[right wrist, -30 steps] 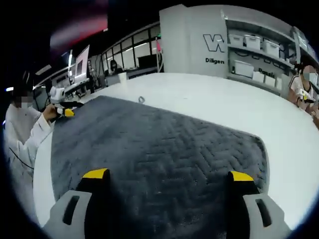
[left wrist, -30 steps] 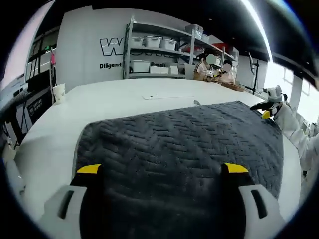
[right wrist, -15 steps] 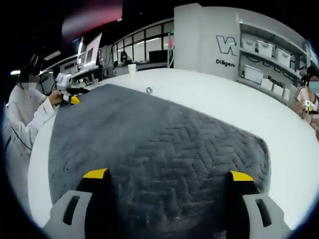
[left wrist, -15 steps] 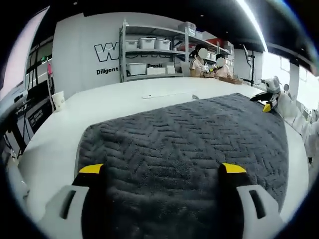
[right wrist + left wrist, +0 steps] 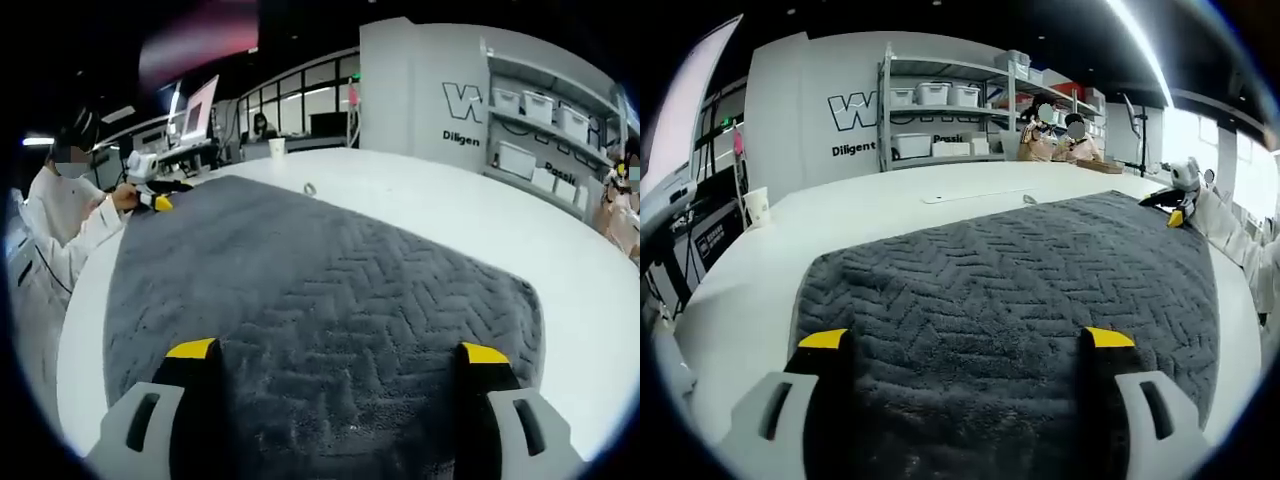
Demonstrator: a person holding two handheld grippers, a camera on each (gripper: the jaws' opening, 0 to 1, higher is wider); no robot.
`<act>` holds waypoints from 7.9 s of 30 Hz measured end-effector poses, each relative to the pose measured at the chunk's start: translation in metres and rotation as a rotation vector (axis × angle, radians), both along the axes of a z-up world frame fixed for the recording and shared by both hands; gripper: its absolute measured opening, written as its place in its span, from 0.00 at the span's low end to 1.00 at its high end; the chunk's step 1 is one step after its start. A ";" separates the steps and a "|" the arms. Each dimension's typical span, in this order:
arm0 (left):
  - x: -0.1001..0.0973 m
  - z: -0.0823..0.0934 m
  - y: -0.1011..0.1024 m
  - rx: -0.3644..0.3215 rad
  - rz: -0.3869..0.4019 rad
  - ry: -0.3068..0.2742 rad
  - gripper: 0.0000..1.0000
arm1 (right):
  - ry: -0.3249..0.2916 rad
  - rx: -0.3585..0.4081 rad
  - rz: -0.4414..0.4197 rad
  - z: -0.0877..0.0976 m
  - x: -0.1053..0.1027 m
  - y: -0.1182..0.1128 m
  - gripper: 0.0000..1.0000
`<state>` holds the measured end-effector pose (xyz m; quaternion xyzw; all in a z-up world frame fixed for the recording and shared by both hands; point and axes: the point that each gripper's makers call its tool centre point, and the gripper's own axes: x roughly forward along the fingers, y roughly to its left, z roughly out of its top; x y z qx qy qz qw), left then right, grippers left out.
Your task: Open the folded towel by lifting each exposed corner and separating the folded layers until the towel lies flat within the target outline without major curled edges
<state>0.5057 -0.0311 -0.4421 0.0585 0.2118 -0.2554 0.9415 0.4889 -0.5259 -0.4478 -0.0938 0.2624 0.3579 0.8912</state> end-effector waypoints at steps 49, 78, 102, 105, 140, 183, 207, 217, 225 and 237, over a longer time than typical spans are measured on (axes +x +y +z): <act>0.000 0.001 -0.002 -0.027 -0.014 -0.028 0.94 | -0.093 0.167 0.596 0.059 0.025 0.379 0.65; 0.000 0.000 -0.003 -0.032 -0.017 -0.036 0.94 | -0.084 0.067 0.736 0.006 0.012 0.405 0.69; 0.000 0.001 -0.002 -0.042 -0.014 -0.047 0.95 | -0.083 0.091 0.744 0.005 0.013 0.394 0.70; 0.000 0.001 -0.003 -0.042 -0.014 -0.047 0.95 | -0.085 0.098 0.745 0.005 0.012 0.391 0.70; 0.000 0.001 -0.002 -0.043 -0.014 -0.050 0.95 | -0.030 -0.018 0.709 0.004 0.013 0.315 0.69; -0.001 0.001 -0.004 -0.043 -0.014 -0.051 0.95 | -0.005 -0.059 0.644 0.003 0.004 0.239 0.66; -0.001 0.001 -0.001 -0.035 -0.013 -0.047 0.93 | -0.001 -0.074 0.646 0.003 -0.004 0.194 0.64; -0.001 0.002 -0.001 -0.036 -0.013 -0.049 0.93 | 0.003 -0.077 0.631 0.003 -0.008 0.171 0.63; -0.001 0.002 -0.002 -0.036 -0.012 -0.050 0.93 | 0.008 -0.085 0.625 0.003 -0.011 0.153 0.64; -0.002 0.001 -0.002 -0.036 -0.013 -0.051 0.93 | 0.018 -0.090 0.607 0.003 -0.013 0.126 0.65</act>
